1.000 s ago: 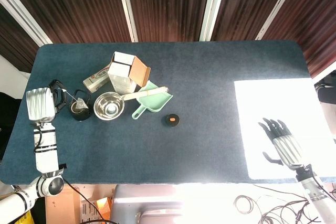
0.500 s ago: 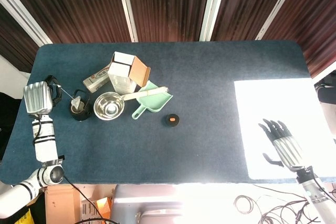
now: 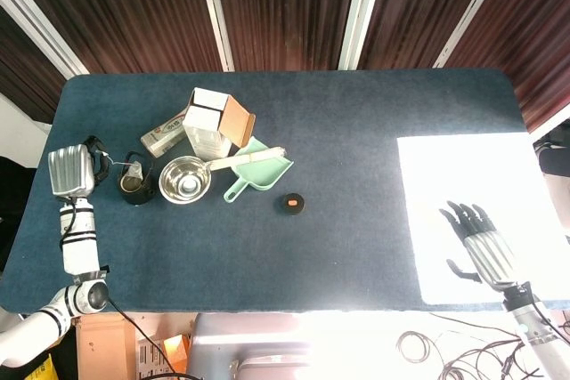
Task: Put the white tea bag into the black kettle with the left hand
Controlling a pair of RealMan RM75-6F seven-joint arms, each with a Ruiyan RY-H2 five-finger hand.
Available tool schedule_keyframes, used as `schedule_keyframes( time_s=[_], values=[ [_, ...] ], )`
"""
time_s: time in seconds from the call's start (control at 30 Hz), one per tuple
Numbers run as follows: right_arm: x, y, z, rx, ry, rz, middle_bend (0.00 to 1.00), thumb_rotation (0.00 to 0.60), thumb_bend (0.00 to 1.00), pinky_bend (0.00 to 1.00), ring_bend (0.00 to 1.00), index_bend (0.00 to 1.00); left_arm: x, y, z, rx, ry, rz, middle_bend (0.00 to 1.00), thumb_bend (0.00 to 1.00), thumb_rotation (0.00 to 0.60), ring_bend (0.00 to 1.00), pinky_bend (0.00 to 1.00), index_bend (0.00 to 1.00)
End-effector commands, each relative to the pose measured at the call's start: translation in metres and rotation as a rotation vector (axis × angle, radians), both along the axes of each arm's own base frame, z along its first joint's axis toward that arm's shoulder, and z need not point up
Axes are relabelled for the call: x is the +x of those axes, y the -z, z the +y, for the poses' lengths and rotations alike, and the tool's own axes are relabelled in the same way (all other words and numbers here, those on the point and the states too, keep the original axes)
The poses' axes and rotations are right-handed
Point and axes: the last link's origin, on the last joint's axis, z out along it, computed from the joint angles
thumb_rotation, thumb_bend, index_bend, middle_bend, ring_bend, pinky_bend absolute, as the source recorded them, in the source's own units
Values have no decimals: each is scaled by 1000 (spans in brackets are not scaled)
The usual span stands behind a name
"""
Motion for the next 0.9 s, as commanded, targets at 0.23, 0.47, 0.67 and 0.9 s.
schedule_keyframes(
  time_s=[0.23, 0.47, 0.67, 0.9],
  values=[
    [0, 1, 0, -3, 2, 3, 0, 600, 260, 0, 0, 0, -16, 1, -20, -19, 14, 20, 1000, 478, 600, 1000, 1000, 739],
    [1, 4, -1, 4, 0, 9, 0, 600, 260, 0, 0, 0, -19, 6, -39, -60, 38, 56, 1000, 479, 600, 1000, 1000, 739],
    [1, 6, 0, 7, 0, 14, 0, 600, 260, 0, 0, 0, -21, 9, -54, -88, 59, 72, 1000, 482, 600, 1000, 1000, 738],
    [2, 6, 0, 6, -1, 15, 0, 600, 259, 0, 0, 0, -28, 8, -68, -108, 61, 86, 1000, 483, 600, 1000, 1000, 739]
  ],
)
